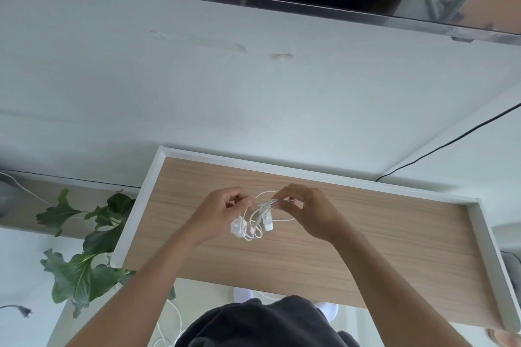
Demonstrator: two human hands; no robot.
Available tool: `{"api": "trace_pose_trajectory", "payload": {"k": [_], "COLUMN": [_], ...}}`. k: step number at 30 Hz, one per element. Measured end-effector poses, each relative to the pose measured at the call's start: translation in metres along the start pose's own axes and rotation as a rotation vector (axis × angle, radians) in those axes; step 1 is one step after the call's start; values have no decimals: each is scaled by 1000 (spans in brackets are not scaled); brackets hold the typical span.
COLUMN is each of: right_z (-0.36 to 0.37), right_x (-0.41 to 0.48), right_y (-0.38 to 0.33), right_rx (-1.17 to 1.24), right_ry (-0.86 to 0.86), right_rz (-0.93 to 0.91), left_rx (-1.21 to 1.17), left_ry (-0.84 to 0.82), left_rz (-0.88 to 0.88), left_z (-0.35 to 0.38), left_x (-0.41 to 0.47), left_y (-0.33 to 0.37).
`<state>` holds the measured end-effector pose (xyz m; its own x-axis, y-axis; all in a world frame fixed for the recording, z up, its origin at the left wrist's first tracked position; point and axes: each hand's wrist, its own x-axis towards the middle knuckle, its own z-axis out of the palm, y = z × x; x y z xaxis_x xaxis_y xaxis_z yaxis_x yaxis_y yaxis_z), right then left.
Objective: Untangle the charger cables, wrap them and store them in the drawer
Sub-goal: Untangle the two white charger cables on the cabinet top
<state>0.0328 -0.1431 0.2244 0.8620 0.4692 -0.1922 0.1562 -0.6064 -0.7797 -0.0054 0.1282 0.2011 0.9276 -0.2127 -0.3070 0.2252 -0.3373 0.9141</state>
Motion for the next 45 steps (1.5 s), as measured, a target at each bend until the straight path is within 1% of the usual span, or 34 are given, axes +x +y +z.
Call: {"api": "trace_pose_trajectory", "payload": {"k": [3,6,9,12,15,17,19,20,22,24,26,31,32,34,36,37,39,42,45], "right_z": [-10,-17,-27,-38,-44,-44,-44,-42,-37,-30,-22,-11,-7,0,6,10,21,41,48], "right_x": [-1,-4,-7,-11,-12,-12,-11,-11,-13,-15,-15,-8,-6,-5,-8,-11,-18,-28,-29], "right_y": [2,7,13,19,26,29,33,34,32,25,15,2,1,-1,-7,-11,-14,-13,-15], "right_rx": [15,7,8,-10,-82,-142,-225,-271,-333,-310,-271,-128,-155,-219,-219,-242,-368,-549,-539], "right_ry": [-42,-98,-118,-156,-188,-183,-182,-193,-212,-202,-145,49,129,347,546,587,622,654,681], "right_rz": [0,-3,37,93,132,162,172,179,200,223,205,48,6,-31,-59,-98,-157,-115,-79], "left_rx": [64,98,138,147,130,114,86,62,8,9,27,98,109,100,69,58,55,53,54], "left_ry": [159,274,427,511,588,610,566,503,318,173,114,71,65,67,106,128,144,143,164], "left_rz": [-23,-31,-44,-46,-50,-34,21,54,92,107,114,125,130,119,77,61,48,27,-3], "left_z": [0,3,1,-5,-10,-11,-11,-11,-12,-12,-10,-6,-4,-1,1,1,3,5,5], "left_x": [4,7,9,9,10,10,7,5,1,0,0,-1,-1,-2,-3,-3,-2,-1,0], "left_y": [-5,-10,-15,-15,-12,-7,1,7,18,25,28,38,39,41,42,43,44,45,45]}}
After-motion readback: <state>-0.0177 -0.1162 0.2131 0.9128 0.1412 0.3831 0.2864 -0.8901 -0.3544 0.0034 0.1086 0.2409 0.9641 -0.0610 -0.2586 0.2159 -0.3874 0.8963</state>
